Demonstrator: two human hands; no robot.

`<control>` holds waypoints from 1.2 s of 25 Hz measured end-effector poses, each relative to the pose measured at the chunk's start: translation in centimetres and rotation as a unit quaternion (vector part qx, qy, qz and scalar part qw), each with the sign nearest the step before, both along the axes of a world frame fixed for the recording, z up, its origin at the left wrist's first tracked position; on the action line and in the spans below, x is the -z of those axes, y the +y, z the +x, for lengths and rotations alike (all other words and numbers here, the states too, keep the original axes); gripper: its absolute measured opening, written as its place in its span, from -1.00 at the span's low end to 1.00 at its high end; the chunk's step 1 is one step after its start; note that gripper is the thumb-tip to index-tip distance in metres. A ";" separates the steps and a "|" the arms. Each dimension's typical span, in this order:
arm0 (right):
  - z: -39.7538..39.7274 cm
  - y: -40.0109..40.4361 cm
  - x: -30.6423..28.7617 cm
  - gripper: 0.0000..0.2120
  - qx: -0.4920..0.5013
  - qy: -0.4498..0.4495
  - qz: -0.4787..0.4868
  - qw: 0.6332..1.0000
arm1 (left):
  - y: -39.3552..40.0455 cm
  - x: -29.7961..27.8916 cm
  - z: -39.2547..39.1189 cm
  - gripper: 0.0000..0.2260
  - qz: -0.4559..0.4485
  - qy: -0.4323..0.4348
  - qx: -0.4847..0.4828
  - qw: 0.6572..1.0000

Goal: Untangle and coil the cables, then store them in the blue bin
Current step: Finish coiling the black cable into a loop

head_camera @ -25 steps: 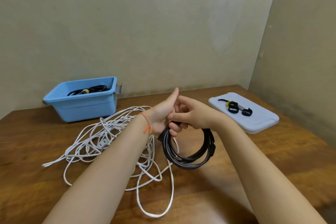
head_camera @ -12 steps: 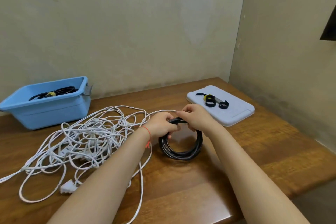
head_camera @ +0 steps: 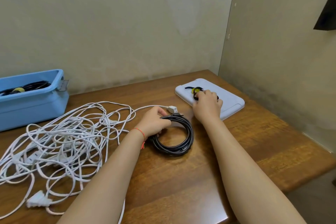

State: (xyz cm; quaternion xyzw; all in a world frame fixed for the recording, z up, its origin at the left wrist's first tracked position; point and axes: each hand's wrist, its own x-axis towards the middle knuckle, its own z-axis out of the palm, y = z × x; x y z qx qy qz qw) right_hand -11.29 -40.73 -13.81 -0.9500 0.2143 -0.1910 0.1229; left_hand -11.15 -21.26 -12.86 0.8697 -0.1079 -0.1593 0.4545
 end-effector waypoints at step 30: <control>1.9 -1.0 -1.6 -0.74 0.012 0.020 0.005 1.000 | 1.9 0.3 0.9 -0.77 -0.178 0.120 0.031 0.976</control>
